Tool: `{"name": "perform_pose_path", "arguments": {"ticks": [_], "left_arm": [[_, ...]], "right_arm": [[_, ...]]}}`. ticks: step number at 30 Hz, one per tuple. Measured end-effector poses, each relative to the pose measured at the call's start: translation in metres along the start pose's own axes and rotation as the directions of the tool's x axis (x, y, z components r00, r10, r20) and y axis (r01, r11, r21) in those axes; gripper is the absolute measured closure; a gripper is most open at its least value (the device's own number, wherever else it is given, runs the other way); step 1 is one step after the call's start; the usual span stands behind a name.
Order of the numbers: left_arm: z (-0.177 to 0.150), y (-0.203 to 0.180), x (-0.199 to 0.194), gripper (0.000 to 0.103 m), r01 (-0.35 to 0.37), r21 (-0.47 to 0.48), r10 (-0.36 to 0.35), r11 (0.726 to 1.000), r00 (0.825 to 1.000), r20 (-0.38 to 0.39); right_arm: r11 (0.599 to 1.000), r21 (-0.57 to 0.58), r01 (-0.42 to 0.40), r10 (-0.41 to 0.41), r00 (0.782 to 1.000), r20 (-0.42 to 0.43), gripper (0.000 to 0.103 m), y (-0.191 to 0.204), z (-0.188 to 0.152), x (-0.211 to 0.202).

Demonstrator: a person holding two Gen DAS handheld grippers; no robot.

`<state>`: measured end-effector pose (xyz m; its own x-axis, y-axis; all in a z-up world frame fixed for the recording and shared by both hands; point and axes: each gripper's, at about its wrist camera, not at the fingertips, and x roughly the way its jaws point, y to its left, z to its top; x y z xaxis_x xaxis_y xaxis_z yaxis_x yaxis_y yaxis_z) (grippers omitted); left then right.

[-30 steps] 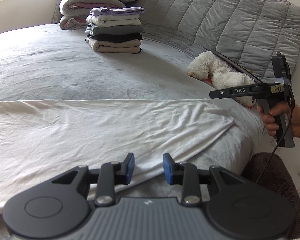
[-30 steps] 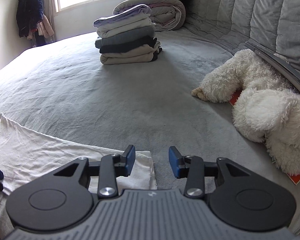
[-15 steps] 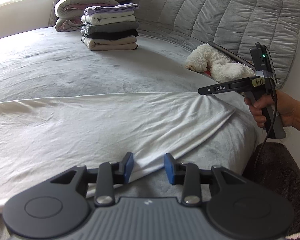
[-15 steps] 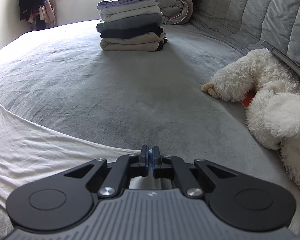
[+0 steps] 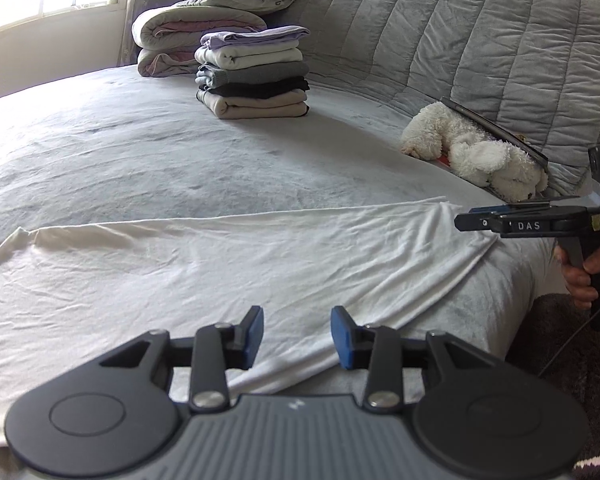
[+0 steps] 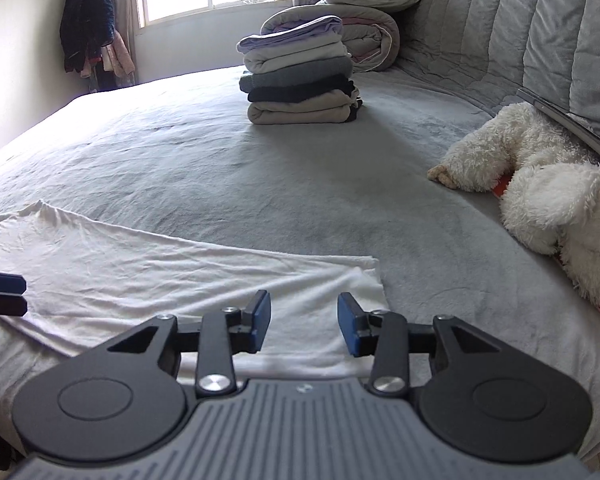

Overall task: Fold clothes
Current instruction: 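Pinch the white T-shirt edge with the left gripper while the right gripper pinches beside it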

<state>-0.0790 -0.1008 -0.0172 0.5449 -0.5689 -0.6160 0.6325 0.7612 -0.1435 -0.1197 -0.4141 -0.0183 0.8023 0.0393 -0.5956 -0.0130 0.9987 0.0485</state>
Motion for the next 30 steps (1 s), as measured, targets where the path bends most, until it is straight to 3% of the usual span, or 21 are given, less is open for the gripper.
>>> {"name": "perform_pose_path", "arguments": {"ticks": [11,16,25,30], "left_arm": [[-0.005,-0.051,0.029,0.063,-0.025,0.209,0.025,0.978,1.000,0.003],[-0.007,-0.065,0.034,0.063,-0.051,0.297,0.050,0.953,0.999,0.011],[-0.006,-0.074,0.037,0.063,-0.072,0.339,0.070,0.938,0.997,0.020],[-0.006,-0.083,0.036,0.063,-0.082,0.378,0.077,0.922,0.997,0.028]], "right_arm": [[0.961,-0.249,-0.120,0.109,0.992,-0.058,0.061,0.067,-0.016,0.006],[0.932,-0.335,-0.135,0.120,0.991,-0.065,0.061,0.078,-0.024,0.005],[0.881,-0.462,-0.104,0.101,0.994,-0.032,0.061,0.092,-0.029,0.005],[0.854,-0.514,-0.087,0.100,0.995,-0.001,0.100,0.098,-0.029,0.003]]}}
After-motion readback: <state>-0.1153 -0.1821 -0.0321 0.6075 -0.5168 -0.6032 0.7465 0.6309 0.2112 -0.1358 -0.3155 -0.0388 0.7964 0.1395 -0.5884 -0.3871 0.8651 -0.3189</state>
